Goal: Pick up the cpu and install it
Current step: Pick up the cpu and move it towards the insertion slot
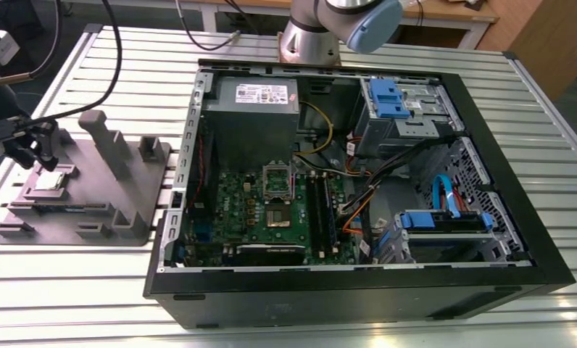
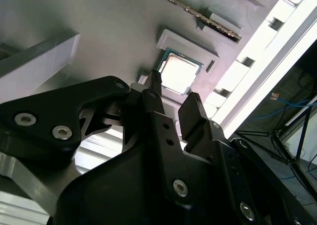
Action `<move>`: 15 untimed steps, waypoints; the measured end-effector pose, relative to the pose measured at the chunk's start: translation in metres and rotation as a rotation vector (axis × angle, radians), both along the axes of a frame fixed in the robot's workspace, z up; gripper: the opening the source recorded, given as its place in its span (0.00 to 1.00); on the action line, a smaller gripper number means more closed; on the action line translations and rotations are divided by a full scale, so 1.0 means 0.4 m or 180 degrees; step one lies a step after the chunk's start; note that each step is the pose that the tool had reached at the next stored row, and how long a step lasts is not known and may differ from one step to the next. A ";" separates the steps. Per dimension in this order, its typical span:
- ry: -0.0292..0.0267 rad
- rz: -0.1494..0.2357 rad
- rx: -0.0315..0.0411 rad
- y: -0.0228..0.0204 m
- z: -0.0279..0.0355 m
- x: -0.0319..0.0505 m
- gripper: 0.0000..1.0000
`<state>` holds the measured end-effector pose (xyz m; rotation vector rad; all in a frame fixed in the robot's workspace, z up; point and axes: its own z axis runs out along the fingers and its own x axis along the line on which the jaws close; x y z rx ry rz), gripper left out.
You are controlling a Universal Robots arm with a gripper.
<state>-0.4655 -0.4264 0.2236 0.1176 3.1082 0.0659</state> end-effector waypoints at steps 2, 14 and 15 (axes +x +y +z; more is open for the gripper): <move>0.0000 0.0000 -0.0003 0.000 -0.009 0.000 0.41; 0.0000 0.0000 -0.0003 0.000 -0.020 0.000 0.42; 0.0000 0.0000 -0.0003 0.000 -0.020 0.000 0.49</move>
